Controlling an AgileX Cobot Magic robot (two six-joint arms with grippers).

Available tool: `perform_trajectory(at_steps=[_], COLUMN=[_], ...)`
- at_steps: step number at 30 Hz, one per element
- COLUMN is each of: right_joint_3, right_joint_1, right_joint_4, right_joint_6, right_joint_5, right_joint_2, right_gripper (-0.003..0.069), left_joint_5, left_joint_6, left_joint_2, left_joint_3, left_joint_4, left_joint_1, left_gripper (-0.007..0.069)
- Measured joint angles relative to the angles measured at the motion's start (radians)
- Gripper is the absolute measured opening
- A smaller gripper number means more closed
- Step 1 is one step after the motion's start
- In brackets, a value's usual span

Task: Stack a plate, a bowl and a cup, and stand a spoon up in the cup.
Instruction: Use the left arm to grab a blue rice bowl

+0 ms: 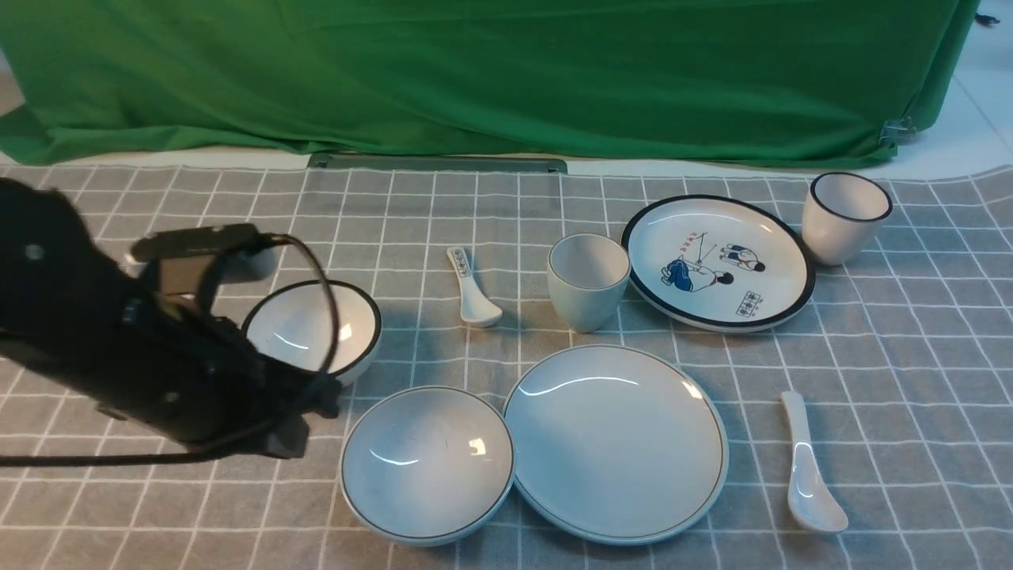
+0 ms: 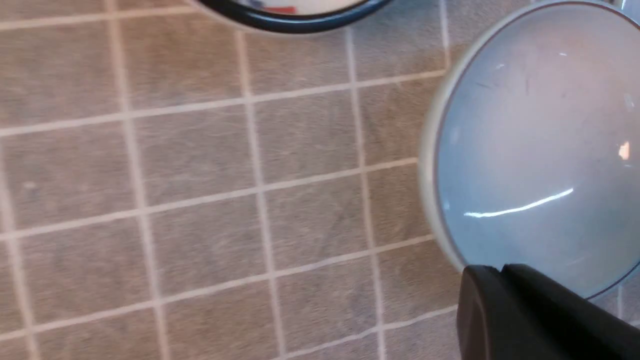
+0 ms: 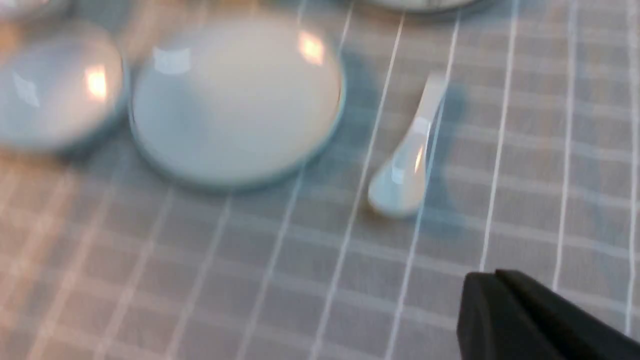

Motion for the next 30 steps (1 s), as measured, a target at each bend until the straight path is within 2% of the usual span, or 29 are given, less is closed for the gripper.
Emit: perform_trajectory(at_steps=[5, 10, 15, 18, 20, 23, 29, 30], right_joint_3=[-0.022, -0.025, -0.025, -0.025, -0.025, -0.025, -0.025, -0.025], right_joint_1=[0.102, 0.157, 0.165, 0.165, 0.165, 0.165, 0.165, 0.165], right_joint_4=[-0.018, -0.019, -0.021, -0.022, -0.022, -0.023, -0.046, -0.046], right_joint_6=[-0.005, -0.007, -0.007, -0.006, -0.006, -0.007, -0.007, -0.007], right_joint_5=[0.016, -0.034, -0.114, -0.145, -0.159, -0.177, -0.186, -0.184], right_joint_2=[0.160, 0.241, 0.274, 0.276, 0.276, 0.276, 0.276, 0.276], right_gripper=[0.0023, 0.0023, 0.0022, 0.0022, 0.0022, 0.0022, 0.0022, 0.0022], left_joint_5=[0.055, 0.074, 0.042, 0.013, 0.002, -0.006, 0.000, 0.003], left_joint_6=[-0.118, -0.162, -0.152, -0.133, -0.131, -0.124, -0.097, -0.096], left_joint_2=[0.117, 0.220, 0.304, 0.323, 0.335, 0.361, 0.385, 0.381], left_joint_3=[-0.096, -0.164, -0.178, -0.178, -0.178, -0.179, -0.187, -0.189], left_joint_4=[0.082, 0.127, 0.128, 0.127, 0.127, 0.127, 0.107, 0.106], left_joint_1=[-0.046, -0.059, -0.059, -0.059, -0.059, -0.059, -0.060, -0.060], left_gripper=[0.0005, 0.0076, 0.0302, 0.0394, 0.0412, 0.0385, 0.0074, 0.0074])
